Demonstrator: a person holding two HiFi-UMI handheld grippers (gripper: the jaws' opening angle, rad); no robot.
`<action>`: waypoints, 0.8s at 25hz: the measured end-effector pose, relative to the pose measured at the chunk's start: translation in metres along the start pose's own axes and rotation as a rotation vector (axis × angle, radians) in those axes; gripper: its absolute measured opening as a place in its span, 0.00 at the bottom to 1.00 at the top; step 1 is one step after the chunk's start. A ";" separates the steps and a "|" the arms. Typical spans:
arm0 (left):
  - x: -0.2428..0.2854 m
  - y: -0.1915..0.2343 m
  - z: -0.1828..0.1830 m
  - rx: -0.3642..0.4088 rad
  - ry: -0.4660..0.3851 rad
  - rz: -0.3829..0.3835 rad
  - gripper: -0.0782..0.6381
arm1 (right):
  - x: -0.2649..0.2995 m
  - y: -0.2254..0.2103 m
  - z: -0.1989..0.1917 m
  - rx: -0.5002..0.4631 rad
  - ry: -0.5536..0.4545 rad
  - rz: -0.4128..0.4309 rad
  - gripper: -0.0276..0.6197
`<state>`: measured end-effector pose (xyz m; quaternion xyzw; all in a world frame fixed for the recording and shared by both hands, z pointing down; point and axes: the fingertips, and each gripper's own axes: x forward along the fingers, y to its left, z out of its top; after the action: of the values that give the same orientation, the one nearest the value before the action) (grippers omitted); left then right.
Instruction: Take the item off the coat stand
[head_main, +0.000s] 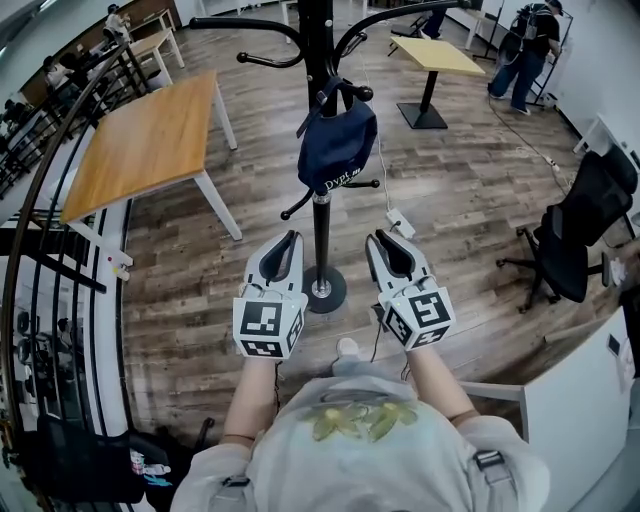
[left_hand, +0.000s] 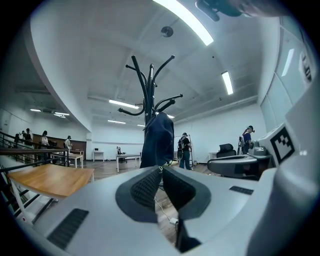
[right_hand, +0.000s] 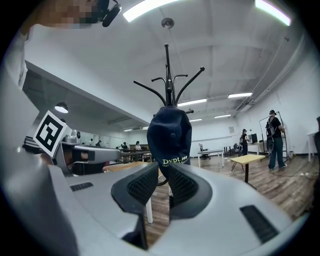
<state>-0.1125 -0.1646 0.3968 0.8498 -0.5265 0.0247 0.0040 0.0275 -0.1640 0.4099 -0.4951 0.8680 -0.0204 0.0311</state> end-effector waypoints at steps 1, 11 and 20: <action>0.003 0.001 0.001 0.000 -0.002 0.000 0.15 | 0.004 -0.002 0.002 -0.003 -0.002 0.001 0.14; 0.032 0.011 0.009 0.015 -0.008 -0.003 0.33 | 0.033 -0.022 0.015 -0.019 -0.019 -0.001 0.24; 0.060 0.019 0.018 0.058 0.008 0.007 0.43 | 0.063 -0.039 0.016 -0.009 -0.001 0.018 0.30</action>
<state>-0.1022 -0.2275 0.3814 0.8475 -0.5287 0.0433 -0.0186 0.0305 -0.2380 0.3948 -0.4875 0.8725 -0.0158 0.0295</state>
